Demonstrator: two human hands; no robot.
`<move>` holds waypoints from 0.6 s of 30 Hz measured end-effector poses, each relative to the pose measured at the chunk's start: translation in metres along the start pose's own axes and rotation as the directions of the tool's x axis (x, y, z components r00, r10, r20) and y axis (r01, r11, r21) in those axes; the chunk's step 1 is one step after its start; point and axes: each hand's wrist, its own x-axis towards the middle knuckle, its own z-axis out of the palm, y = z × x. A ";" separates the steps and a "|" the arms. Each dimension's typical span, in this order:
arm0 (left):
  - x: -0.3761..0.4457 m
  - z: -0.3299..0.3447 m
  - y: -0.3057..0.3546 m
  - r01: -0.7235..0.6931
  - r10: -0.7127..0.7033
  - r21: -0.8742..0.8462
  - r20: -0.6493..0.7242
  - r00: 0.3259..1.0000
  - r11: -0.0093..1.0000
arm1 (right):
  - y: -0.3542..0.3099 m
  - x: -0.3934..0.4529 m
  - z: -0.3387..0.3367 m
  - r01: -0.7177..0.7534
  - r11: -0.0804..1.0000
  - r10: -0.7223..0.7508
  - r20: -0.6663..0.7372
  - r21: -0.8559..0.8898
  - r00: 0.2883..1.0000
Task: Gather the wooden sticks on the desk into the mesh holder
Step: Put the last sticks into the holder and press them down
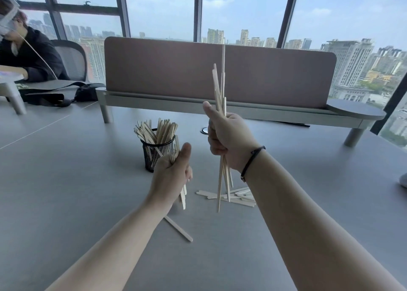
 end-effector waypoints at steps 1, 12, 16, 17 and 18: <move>0.000 0.001 -0.002 0.008 -0.008 0.019 0.026 1.000 1.000 | 0.006 -0.001 0.003 -0.008 1.000 0.008 0.009 0.008 1.000; -0.003 0.000 -0.004 0.004 -0.004 0.012 0.029 1.000 1.000 | 0.024 -0.013 0.008 0.243 0.968 -0.238 -0.076 0.067 0.968; -0.005 0.001 0.001 -0.043 0.042 0.008 0.048 0.998 0.999 | 0.014 -0.017 0.010 0.379 0.925 -0.375 -0.100 0.029 0.922; -0.006 0.001 0.001 -0.072 0.069 0.036 0.071 0.995 0.997 | 0.016 -0.018 0.011 0.394 0.919 -0.391 -0.099 0.021 0.915; -0.007 0.002 0.000 -0.101 0.093 0.075 0.103 0.990 0.992 | 0.020 -0.019 0.012 0.403 0.915 -0.401 -0.100 0.008 0.911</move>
